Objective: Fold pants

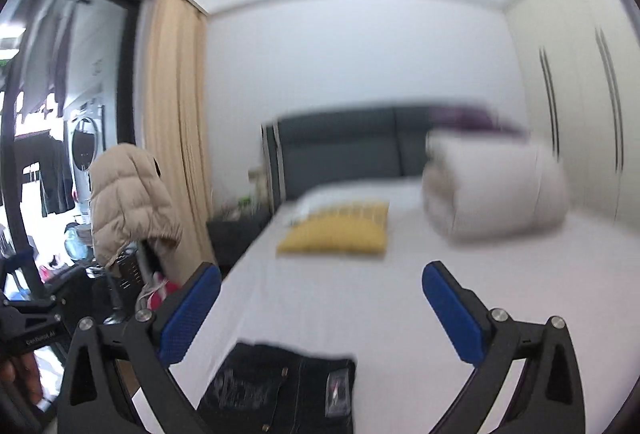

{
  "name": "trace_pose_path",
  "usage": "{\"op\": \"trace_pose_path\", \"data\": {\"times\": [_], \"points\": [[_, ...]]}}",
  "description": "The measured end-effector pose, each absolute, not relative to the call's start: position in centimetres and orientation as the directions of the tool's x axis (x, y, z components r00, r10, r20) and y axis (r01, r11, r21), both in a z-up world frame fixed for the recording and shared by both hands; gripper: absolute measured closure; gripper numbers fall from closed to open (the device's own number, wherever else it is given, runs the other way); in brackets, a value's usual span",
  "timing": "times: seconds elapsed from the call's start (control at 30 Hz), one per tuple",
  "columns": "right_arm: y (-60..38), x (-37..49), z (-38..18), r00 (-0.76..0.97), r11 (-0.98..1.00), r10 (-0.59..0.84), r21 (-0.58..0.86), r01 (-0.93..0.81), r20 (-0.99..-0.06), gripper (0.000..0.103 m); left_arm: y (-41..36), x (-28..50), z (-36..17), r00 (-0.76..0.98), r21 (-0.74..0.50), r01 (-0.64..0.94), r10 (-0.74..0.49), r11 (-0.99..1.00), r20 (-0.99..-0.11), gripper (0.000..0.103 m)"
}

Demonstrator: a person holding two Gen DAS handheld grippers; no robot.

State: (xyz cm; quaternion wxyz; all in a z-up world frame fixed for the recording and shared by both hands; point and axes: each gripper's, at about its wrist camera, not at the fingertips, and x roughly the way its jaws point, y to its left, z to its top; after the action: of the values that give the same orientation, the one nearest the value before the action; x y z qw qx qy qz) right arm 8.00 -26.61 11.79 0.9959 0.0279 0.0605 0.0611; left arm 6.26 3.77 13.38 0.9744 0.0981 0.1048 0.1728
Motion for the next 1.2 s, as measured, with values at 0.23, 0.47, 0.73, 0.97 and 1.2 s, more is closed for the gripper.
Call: {"op": "trace_pose_path", "data": {"times": [0.23,0.47,0.73,0.97,1.2], "points": [[-24.3,1.0,18.6,0.992,0.99,0.127,0.06,-0.126,-0.021,0.0,5.3,1.2,17.1,0.905,0.105,-0.205,0.23,0.973,-0.359,0.0],[-21.5,-2.3,17.9,0.971,0.998,0.053,0.043,-0.044,-0.234,0.0,7.3,-4.3,16.1,0.831,-0.03,-0.1,0.067,0.994,-0.552,0.0],[-21.4,-2.7,11.6,0.898,0.995,0.014,0.091,0.029,-0.439,0.0,5.9,-4.2,9.4,0.775,-0.022,-0.077,0.046,0.997,-0.631,0.0],[-20.9,-1.9,8.4,0.846,0.995,0.004,0.088,0.051,-0.533,0.0,5.6,-1.3,4.8,0.754,-0.022,-0.066,0.035,0.998,-0.656,0.0],[-20.1,-1.6,7.4,0.827,0.997,0.01,0.067,0.033,-0.562,0.0,5.2,0.2,3.1,0.747,-0.023,-0.058,0.028,0.998,-0.664,0.0]]}}
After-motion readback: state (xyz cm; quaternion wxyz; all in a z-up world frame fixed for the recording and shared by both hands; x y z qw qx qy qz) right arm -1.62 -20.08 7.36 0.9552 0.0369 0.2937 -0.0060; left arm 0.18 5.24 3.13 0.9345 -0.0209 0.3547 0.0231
